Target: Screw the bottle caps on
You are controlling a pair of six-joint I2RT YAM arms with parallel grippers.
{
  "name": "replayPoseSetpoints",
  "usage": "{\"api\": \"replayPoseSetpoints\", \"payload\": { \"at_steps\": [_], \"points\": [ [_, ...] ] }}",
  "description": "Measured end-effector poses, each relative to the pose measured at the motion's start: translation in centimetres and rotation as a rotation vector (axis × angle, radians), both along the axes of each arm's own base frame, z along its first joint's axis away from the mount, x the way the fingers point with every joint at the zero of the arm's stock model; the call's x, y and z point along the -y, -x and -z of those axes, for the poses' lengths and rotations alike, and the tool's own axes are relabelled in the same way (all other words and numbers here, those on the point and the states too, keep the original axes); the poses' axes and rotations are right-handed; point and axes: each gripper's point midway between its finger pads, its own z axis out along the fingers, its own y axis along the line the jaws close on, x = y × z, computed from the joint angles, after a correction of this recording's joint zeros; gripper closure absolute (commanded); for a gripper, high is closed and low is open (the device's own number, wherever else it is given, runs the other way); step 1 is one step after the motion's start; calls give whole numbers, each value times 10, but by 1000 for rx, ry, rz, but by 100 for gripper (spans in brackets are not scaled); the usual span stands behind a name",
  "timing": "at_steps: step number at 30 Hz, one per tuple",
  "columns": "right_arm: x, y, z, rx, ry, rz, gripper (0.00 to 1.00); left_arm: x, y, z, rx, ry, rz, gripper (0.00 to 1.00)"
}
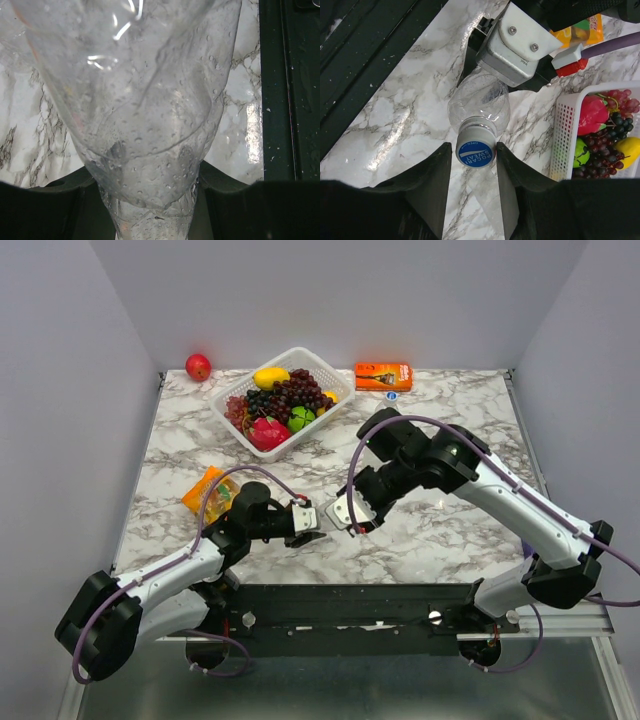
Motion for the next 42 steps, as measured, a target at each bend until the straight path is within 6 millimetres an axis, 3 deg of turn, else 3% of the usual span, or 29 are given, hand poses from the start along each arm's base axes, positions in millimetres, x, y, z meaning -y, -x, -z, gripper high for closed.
{"api": "replayPoseSetpoints", "payload": {
  "at_steps": [7, 13, 25, 29, 32, 37, 38, 39, 42],
  "points": [
    [-2, -2, 2, -9, 5, 15, 65, -1, 1, 2, -4, -7, 4, 100],
    [-10, -13, 3, -110, 24, 182, 67, -7, -8, 2, -6, 7, -81, 100],
    [-44, -74, -15, -448, -58, 684, 69, -41, -64, -18, 60, 76, -506, 100],
    [-58, -102, -21, -610, -129, 846, 77, -54, -82, -23, 29, 79, -653, 100],
    [-64, -113, -19, -685, -148, 918, 78, -60, -88, -20, -2, 56, -718, 100],
    [-74, -119, -11, -754, -141, 977, 62, -70, -89, -10, -29, 16, -775, 100],
    [-75, -120, -11, -759, -140, 983, 57, -72, -89, -9, -33, 10, -780, 100],
    [-75, -121, -12, -759, -141, 988, 43, -72, -89, -8, -34, 9, -783, 100],
    [-73, -121, -20, -735, -145, 999, 22, -70, -91, -16, -23, 30, -780, 100]
  ]
}}
